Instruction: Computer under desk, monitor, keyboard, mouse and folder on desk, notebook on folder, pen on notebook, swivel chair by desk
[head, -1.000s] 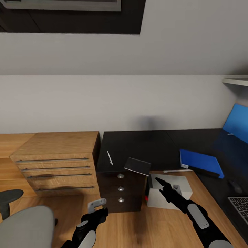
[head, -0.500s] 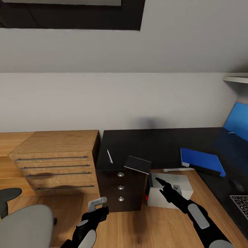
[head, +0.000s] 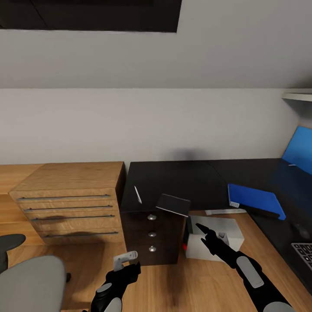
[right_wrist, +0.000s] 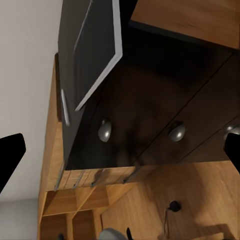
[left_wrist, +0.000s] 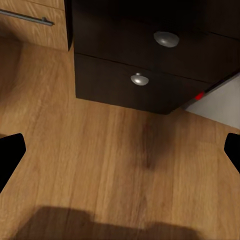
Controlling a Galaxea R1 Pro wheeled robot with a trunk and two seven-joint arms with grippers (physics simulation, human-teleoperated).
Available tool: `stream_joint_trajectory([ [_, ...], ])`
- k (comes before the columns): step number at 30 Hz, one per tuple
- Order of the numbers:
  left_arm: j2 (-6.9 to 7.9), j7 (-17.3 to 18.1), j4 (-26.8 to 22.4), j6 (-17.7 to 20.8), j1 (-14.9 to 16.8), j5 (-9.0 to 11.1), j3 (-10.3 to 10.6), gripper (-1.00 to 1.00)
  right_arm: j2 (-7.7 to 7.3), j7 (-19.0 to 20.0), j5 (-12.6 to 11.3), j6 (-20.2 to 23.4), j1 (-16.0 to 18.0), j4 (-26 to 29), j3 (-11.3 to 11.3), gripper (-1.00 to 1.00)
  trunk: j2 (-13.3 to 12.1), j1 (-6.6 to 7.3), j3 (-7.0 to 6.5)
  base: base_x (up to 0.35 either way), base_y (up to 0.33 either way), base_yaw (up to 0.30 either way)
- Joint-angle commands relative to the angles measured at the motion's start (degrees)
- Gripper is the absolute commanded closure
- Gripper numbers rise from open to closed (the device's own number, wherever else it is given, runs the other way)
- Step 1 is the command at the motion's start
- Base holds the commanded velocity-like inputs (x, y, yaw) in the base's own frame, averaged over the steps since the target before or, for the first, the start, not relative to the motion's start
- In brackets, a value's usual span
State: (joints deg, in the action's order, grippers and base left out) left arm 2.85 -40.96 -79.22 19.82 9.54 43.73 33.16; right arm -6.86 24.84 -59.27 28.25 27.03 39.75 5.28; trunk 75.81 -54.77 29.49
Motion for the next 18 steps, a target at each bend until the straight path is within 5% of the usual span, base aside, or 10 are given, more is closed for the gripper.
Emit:
stream_joint_trajectory([
  [1,0.05,-0.44,-0.12,0.13,0.05,0.30,0.15,-1.00,0.04,0.03,-0.25,0.47,0.04,0.02,0.14,-1.00,0.45,-0.23,0.24,0.000,0.000,0.000],
  [5,0.06,-0.44,-0.14,0.15,0.04,0.40,0.15,-1.00,0.16,0.03,1.74,0.41,0.04,-0.01,0.07,-1.00,2.06,-1.10,0.96,0.000,0.000,0.000],
  [18,0.06,-0.44,-0.11,0.14,0.04,0.47,0.15,-1.00,0.35,0.04,2.67,0.40,0.04,0.30,-0.12,-1.00,6.47,-3.52,2.94,0.000,0.000,0.000],
])
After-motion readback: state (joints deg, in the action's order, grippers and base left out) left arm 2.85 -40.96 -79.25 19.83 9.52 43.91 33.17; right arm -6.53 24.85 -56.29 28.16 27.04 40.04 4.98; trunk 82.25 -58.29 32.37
